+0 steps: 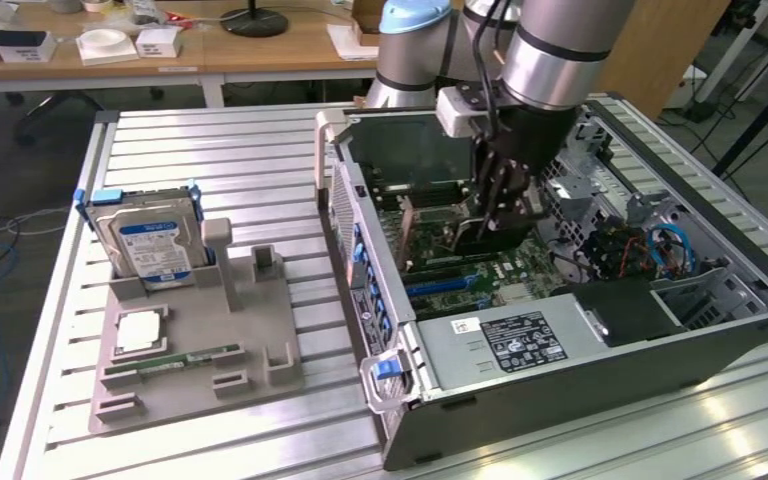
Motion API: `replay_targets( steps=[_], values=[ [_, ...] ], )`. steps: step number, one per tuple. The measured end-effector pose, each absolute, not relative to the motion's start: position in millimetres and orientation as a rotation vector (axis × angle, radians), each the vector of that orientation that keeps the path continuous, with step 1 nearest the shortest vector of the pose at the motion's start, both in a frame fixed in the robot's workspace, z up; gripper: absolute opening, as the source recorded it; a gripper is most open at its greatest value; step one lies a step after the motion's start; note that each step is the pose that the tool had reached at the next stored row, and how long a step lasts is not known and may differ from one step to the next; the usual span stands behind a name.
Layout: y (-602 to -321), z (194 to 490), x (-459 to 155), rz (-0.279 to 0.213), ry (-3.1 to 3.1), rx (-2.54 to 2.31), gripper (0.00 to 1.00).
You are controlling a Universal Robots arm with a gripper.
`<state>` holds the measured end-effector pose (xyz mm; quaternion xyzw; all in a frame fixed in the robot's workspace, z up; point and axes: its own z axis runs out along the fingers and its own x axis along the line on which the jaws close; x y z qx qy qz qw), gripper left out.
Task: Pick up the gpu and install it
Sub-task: 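Insert the gpu into the slot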
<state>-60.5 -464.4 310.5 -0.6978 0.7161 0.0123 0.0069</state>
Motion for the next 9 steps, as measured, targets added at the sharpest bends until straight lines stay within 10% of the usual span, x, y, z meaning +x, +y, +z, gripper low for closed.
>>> replay_targets(
  steps=[9],
  values=[
    [-464.8,294.1,-65.8,0.039,2.24,-2.183,0.26]
  ],
)
